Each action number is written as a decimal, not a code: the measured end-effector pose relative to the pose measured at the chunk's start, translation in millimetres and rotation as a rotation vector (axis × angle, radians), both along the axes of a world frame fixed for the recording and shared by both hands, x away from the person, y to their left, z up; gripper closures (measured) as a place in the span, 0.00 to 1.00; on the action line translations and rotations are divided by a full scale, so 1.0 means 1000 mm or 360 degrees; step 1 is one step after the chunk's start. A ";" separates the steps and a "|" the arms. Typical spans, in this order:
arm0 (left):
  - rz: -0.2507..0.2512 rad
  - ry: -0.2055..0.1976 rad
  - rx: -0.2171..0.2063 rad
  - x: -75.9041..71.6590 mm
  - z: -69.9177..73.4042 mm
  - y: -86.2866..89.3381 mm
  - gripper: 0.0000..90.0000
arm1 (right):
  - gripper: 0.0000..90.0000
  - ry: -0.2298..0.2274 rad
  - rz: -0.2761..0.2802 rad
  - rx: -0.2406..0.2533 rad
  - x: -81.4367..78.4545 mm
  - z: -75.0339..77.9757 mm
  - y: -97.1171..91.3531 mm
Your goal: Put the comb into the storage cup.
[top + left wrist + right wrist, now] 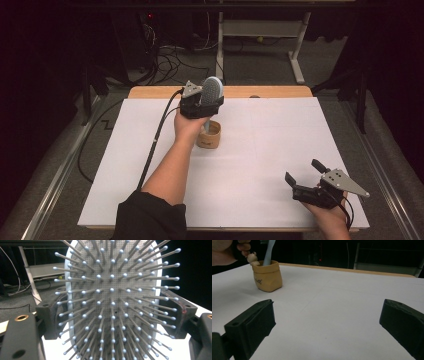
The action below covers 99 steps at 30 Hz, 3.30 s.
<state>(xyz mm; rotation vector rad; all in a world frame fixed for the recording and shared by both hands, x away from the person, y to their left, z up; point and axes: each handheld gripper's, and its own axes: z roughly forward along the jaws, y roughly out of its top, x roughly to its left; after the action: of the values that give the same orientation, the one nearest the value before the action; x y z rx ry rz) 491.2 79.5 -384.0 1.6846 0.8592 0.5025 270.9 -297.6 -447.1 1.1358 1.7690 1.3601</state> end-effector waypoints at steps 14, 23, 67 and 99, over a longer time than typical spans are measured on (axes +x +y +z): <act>-0.0042 0.0014 0.0025 0.002 0.001 -0.004 0.22 | 0.01 0.0006 0.0002 -0.0001 0.000 -0.001 0.000; -0.0030 0.0015 0.0033 0.003 0.001 -0.006 0.22 | 0.01 0.0007 0.0001 -0.0002 0.001 -0.001 0.000; -0.0068 0.0053 0.0048 -0.001 -0.002 -0.011 0.06 | 0.01 0.0005 0.0000 -0.0008 0.000 0.000 0.001; -0.0139 0.0034 0.0008 -0.013 0.001 -0.006 0.01 | 0.01 0.0005 0.0003 -0.0020 0.001 -0.001 0.003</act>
<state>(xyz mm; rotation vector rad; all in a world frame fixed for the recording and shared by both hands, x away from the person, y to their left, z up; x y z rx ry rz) 477.7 73.5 -382.7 1.7268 0.7966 0.4285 271.5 -294.2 -448.1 1.1304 1.7788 1.3470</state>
